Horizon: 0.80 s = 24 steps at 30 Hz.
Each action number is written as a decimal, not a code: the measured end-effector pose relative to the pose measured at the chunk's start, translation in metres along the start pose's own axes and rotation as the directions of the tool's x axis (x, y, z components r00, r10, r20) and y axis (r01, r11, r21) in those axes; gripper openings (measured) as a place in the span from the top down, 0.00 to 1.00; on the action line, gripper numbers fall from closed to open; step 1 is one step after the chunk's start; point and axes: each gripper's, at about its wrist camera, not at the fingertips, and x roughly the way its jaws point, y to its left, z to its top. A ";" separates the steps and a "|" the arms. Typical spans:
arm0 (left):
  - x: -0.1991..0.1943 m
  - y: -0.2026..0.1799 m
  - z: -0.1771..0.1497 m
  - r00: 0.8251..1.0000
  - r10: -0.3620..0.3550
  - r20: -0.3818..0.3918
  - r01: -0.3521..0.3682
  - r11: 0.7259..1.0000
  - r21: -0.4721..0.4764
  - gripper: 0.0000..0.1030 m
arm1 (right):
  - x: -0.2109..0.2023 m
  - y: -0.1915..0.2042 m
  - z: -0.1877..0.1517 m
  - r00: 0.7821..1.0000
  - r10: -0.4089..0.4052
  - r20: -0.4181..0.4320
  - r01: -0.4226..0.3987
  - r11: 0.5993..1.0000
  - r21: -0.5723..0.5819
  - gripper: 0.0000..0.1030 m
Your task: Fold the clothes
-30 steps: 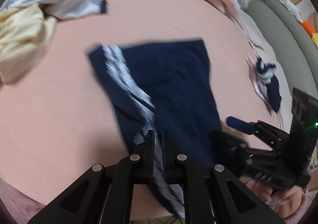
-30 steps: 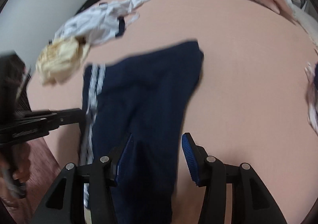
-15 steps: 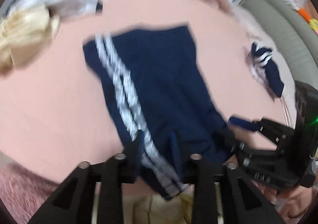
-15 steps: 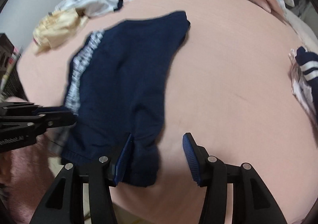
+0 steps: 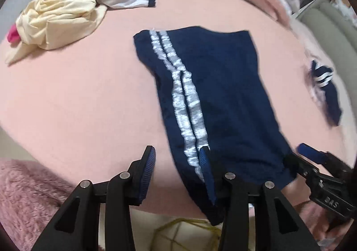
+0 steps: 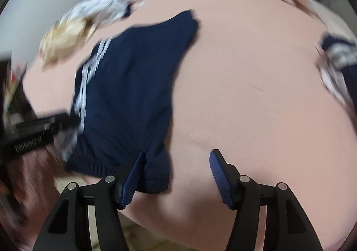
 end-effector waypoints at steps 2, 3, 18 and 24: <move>-0.004 0.008 0.002 0.997 -0.082 0.011 0.083 0.996 -0.036 0.63 | -0.009 -0.009 0.000 0.999 0.015 0.037 -0.018 0.998 0.065 0.42; -0.003 0.009 0.004 0.989 -0.145 0.018 0.146 0.987 -0.074 0.63 | -0.012 -0.009 -0.001 0.999 -0.002 0.052 -0.001 0.998 0.063 0.42; -0.008 -0.009 -0.009 0.991 -0.123 -0.045 0.125 0.992 0.034 0.62 | 0.007 0.007 -0.005 0.999 -0.005 0.046 0.002 0.998 0.069 0.41; 0.004 0.011 -0.013 0.998 0.032 -0.060 -0.024 0.992 0.121 0.62 | 0.032 0.017 0.002 1.000 0.022 0.019 -0.024 0.996 0.082 0.41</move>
